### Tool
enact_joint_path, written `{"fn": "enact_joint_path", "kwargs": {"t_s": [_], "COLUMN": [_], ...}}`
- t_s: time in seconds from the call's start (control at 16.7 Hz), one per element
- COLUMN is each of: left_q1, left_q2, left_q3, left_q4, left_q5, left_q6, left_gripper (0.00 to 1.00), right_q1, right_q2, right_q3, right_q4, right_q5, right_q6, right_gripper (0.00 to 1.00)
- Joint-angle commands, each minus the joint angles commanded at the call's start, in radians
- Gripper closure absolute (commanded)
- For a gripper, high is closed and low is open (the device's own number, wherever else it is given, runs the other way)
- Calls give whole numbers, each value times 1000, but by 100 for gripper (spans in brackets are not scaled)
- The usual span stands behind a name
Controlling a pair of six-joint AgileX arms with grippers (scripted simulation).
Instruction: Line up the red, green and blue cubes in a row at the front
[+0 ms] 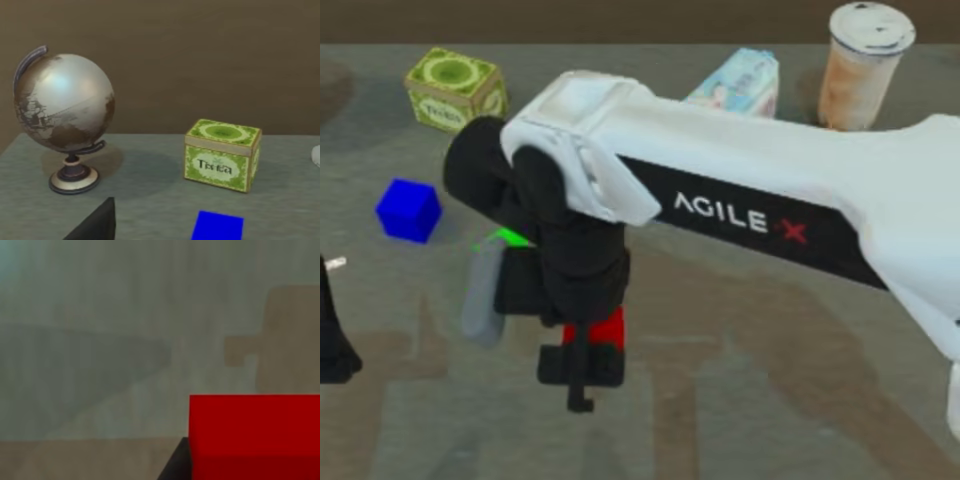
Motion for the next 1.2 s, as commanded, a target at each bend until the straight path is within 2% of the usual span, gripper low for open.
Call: {"fn": "enact_joint_path", "kwargs": {"t_s": [0.18,0.48,0.9,1.2], "left_q1": [0,0,0,0], "left_q2": [0,0,0,0], "left_q3": [0,0,0,0], "left_q4": [0,0,0,0], "left_q5": [0,0,0,0], "left_q6": [0,0,0,0], "left_gripper": [0,0,0,0], "right_q1": [60,58,60,62], "right_q2": [11,7,47,54], "right_q3": [35,30,-152,-171], "right_q4": [-14,-9,215,235], "right_q5": [2,0,2,2], "right_q6": [14,14,17,16], "right_gripper": [100,100,100,100]}}
